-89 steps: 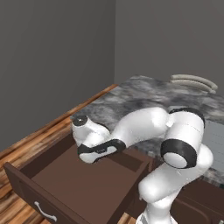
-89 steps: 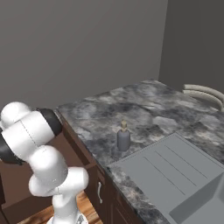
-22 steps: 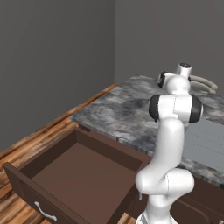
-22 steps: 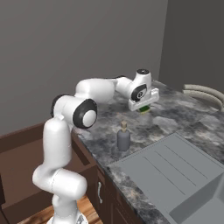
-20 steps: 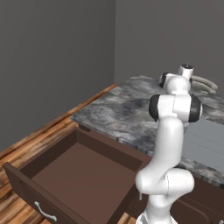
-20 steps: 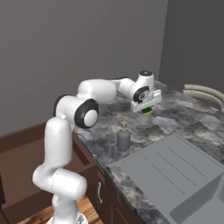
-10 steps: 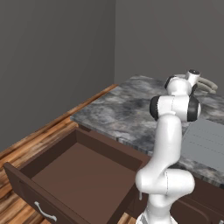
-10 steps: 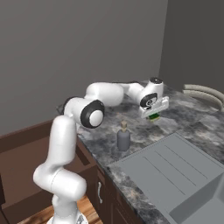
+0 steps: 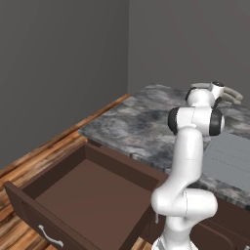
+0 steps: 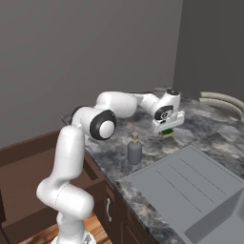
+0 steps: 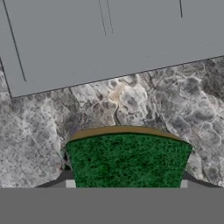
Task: Restock the sink supplies by placing the sponge and soap dispenser on the counter and next to the sink. Make sure the soap dispenser is upright.
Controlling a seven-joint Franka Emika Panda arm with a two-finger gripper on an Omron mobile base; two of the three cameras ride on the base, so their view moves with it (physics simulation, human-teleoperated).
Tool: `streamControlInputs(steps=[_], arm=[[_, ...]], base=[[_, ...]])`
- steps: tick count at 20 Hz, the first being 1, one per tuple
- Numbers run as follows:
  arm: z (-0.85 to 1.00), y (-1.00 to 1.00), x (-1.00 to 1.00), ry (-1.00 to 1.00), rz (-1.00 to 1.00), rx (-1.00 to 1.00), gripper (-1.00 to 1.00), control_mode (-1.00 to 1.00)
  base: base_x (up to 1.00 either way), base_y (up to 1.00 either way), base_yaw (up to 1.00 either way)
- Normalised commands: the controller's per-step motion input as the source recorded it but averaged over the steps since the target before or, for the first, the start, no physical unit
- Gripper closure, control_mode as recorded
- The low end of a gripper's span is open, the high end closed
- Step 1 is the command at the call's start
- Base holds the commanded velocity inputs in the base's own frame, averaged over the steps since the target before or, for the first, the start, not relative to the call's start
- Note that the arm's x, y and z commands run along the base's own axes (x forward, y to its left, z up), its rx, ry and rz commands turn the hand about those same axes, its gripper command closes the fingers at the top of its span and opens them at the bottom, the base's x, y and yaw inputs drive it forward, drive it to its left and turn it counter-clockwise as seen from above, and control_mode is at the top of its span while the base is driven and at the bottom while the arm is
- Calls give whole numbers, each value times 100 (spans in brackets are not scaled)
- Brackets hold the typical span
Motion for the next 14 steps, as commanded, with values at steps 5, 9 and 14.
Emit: streamControlInputs(steps=[5,9,14], arm=[[-13,-1,-11,13,-2,7,100,-100],[-16,-2,-9,9,-1,5,100,-100],[-16,-5,-10,0,0,2,100,-100]], base=[[0,0,0],[0,0,0],[0,0,0]])
